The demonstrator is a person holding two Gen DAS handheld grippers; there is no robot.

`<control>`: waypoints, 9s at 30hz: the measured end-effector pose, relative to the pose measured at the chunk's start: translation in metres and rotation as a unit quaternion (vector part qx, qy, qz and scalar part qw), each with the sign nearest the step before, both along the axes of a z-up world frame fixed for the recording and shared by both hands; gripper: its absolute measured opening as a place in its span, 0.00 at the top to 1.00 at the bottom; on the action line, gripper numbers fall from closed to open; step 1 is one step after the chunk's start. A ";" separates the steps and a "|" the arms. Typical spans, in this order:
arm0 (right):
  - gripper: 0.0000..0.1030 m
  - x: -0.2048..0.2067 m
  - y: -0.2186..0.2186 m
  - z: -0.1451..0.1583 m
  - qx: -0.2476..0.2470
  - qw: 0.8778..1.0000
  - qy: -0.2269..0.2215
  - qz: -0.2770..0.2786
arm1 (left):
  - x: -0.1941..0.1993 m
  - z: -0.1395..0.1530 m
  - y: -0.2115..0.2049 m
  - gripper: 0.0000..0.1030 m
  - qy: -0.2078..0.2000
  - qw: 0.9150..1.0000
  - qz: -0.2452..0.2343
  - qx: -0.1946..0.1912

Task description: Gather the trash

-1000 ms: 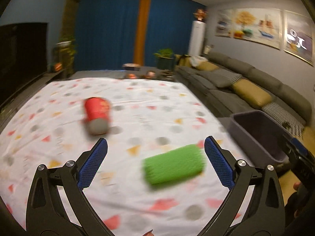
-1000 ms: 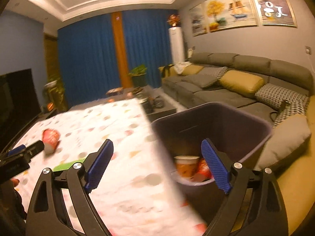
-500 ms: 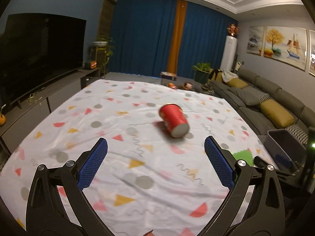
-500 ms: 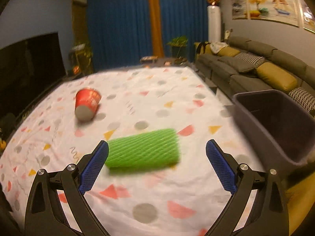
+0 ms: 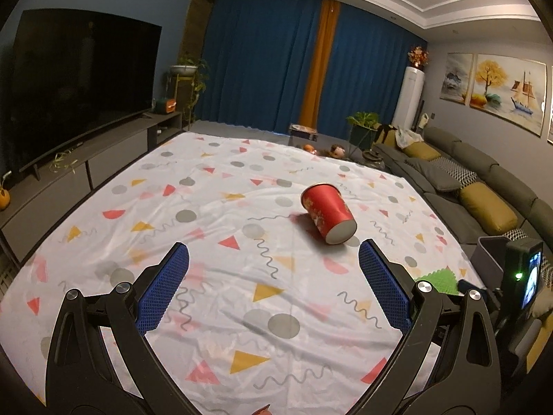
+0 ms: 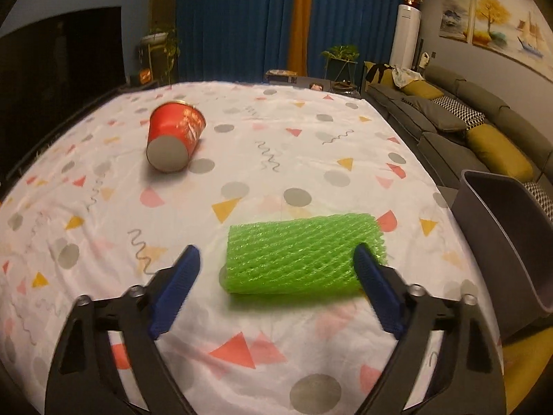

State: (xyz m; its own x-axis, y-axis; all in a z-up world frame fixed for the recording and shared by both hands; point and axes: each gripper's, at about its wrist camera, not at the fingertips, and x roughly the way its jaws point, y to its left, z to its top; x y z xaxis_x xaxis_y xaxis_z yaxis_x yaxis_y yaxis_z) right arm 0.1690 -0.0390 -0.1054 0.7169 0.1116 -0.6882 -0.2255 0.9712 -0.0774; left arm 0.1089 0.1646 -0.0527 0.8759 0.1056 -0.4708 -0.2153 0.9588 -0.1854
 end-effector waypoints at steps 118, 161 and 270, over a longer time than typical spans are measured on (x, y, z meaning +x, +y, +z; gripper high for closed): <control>0.05 -0.096 -0.228 0.059 0.084 0.953 -0.166 -0.241 | 0.062 -0.006 -0.236 0.06 0.027 0.968 -0.245 0.039; 0.05 -0.203 -0.121 0.106 0.070 0.955 -0.225 -0.181 | -0.087 0.032 -0.125 0.06 -0.037 0.987 -0.140 0.066; 0.05 -0.204 -0.114 0.107 0.072 0.953 -0.230 -0.182 | -0.095 0.042 -0.129 0.07 -0.065 0.984 -0.158 0.055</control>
State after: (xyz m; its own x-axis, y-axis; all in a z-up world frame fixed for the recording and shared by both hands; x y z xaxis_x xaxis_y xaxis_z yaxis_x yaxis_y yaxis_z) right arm -0.0346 -0.1534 0.0017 0.9483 -0.1318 -0.2888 0.1533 0.9867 0.0531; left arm 0.0139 0.0358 -0.0108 0.9248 -0.1386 -0.3544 0.1163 0.9897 -0.0835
